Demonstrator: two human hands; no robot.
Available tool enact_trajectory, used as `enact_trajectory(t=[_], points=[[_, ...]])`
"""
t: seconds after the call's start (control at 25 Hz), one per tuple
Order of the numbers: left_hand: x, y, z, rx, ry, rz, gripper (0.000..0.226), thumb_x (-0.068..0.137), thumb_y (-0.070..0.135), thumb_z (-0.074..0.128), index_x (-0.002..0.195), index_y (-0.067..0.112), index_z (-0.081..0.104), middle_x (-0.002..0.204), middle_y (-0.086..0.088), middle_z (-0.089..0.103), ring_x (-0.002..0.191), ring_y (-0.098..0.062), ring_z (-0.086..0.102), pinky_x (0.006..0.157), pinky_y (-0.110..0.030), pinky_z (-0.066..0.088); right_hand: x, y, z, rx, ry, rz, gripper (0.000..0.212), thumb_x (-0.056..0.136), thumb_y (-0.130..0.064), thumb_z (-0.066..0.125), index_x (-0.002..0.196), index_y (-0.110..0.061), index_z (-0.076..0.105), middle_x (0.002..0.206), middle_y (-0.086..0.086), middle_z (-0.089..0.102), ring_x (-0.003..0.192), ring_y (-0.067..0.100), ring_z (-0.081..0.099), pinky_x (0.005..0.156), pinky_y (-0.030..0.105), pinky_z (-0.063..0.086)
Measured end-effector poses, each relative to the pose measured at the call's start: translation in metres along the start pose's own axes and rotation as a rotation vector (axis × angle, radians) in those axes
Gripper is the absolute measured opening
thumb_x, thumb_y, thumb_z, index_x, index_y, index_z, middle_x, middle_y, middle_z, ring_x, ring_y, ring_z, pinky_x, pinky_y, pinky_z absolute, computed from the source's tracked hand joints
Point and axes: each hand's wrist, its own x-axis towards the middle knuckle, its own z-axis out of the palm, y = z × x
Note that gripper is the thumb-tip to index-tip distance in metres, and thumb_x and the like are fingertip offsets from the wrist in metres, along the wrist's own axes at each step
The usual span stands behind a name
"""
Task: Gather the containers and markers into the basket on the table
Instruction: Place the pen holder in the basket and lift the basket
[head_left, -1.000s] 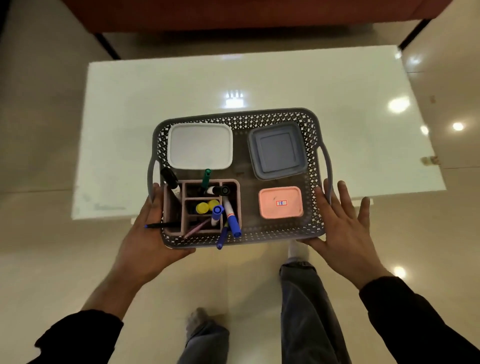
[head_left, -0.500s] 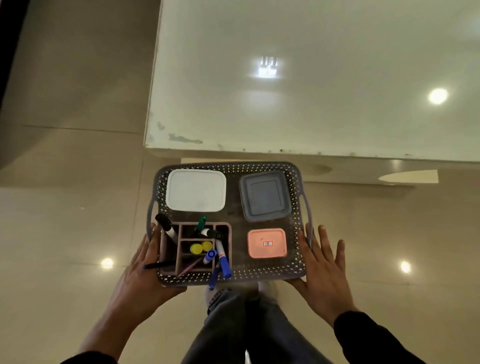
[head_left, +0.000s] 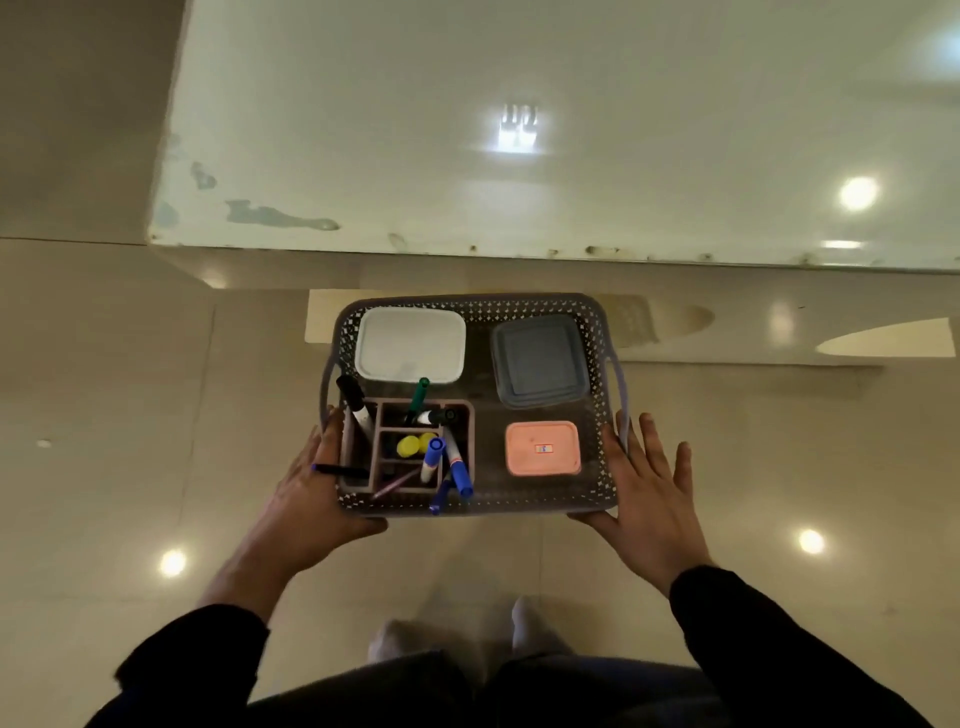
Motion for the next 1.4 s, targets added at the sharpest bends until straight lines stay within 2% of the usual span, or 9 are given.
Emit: enact_trajectory(t=[0.32, 0.48, 0.64, 0.72, 0.8, 0.96, 1.12, 1.2, 1.4], points=[[0.103, -0.026, 0.018, -0.067, 0.002, 0.145, 0.125, 0.042, 0.037, 0.092, 0.150, 0.041, 0.030, 0.143, 0.012, 0.047, 0.126, -0.015, 0.054, 0.101, -0.045, 0.050, 0.101, 0.020, 0.039, 0.089, 0.090, -0.018, 0.104, 0.081, -0.080, 0.045, 0.159, -0.029, -0.002, 0.167, -0.003, 0.006, 0.153, 0.019, -0.012, 0.121, 0.058, -0.001], [0.143, -0.032, 0.026, -0.058, 0.028, 0.159, 0.113, 0.045, 0.025, 0.100, 0.138, 0.047, 0.038, 0.123, 0.019, 0.061, 0.108, 0.003, 0.060, 0.093, -0.033, 0.053, 0.142, 0.030, 0.044, 0.179, 0.149, -0.024, 0.104, 0.080, -0.074, 0.057, 0.159, -0.029, 0.008, 0.167, -0.004, 0.011, 0.154, 0.016, -0.006, 0.124, 0.049, 0.006], [0.172, -0.037, 0.035, -0.031, 0.148, 0.162, 0.093, 0.056, 0.025, 0.097, 0.133, 0.040, 0.047, 0.121, 0.024, 0.060, 0.106, -0.004, 0.060, 0.081, -0.018, 0.047, 0.167, 0.026, 0.048, 0.279, 0.235, 0.005, 0.089, 0.081, -0.063, 0.067, 0.154, -0.029, 0.029, 0.161, 0.001, 0.030, 0.149, 0.024, 0.022, 0.116, 0.044, 0.033], [0.176, -0.036, 0.040, 0.011, 0.324, 0.127, 0.074, 0.064, 0.028, 0.093, 0.128, 0.031, 0.055, 0.124, 0.016, 0.059, 0.110, -0.013, 0.059, 0.080, -0.024, 0.047, 0.176, 0.015, 0.045, 0.289, 0.357, 0.060, 0.073, 0.082, -0.056, 0.070, 0.144, -0.027, 0.044, 0.152, 0.005, 0.037, 0.136, 0.029, 0.039, 0.102, 0.044, 0.048], [0.169, -0.032, 0.047, 0.121, 0.447, 0.089, 0.065, 0.075, 0.030, 0.086, 0.133, 0.020, 0.056, 0.143, 0.000, 0.052, 0.126, -0.024, 0.053, 0.094, -0.039, 0.052, 0.175, 0.001, 0.044, 0.207, 0.497, 0.103, 0.061, 0.084, -0.046, 0.072, 0.135, -0.022, 0.051, 0.145, 0.010, 0.037, 0.126, 0.032, 0.046, 0.092, 0.045, 0.054], [0.134, -0.027, 0.076, 0.260, 0.547, 0.060, 0.075, 0.091, 0.031, 0.067, 0.151, 0.010, 0.026, 0.160, -0.011, 0.020, 0.146, -0.031, 0.024, 0.108, -0.047, 0.041, 0.156, -0.021, 0.059, -0.001, 0.589, 0.027, 0.072, 0.084, -0.036, 0.069, 0.144, -0.012, 0.038, 0.149, 0.018, 0.032, 0.135, 0.036, 0.036, 0.108, 0.046, 0.044], [0.120, -0.036, 0.105, 0.447, 0.333, 0.091, 0.095, 0.098, 0.044, 0.046, 0.153, 0.010, -0.023, 0.161, -0.013, -0.029, 0.150, -0.027, -0.017, 0.121, -0.041, 0.004, 0.145, -0.033, 0.084, -0.101, 0.440, -0.081, 0.088, 0.088, -0.035, 0.059, 0.157, -0.007, 0.013, 0.163, 0.022, 0.012, 0.151, 0.036, 0.013, 0.120, 0.048, 0.026], [0.122, -0.041, 0.107, 0.476, 0.298, 0.124, 0.100, 0.096, 0.044, 0.047, 0.150, 0.009, -0.030, 0.157, -0.012, -0.039, 0.149, -0.027, -0.022, 0.120, -0.040, -0.001, 0.148, -0.033, 0.084, -0.121, 0.417, -0.091, 0.089, 0.089, -0.033, 0.057, 0.157, -0.004, 0.007, 0.164, 0.023, 0.005, 0.152, 0.037, 0.007, 0.121, 0.048, 0.020], [0.150, -0.030, 0.090, 0.471, 0.304, 0.130, 0.107, 0.092, 0.045, 0.056, 0.152, 0.005, -0.023, 0.158, -0.013, -0.036, 0.150, -0.025, -0.023, 0.125, -0.042, 0.006, 0.170, -0.035, 0.066, -0.109, 0.351, -0.078, 0.087, 0.094, -0.031, 0.050, 0.157, -0.005, -0.004, 0.164, 0.020, -0.011, 0.152, 0.035, -0.007, 0.123, 0.045, 0.009]])
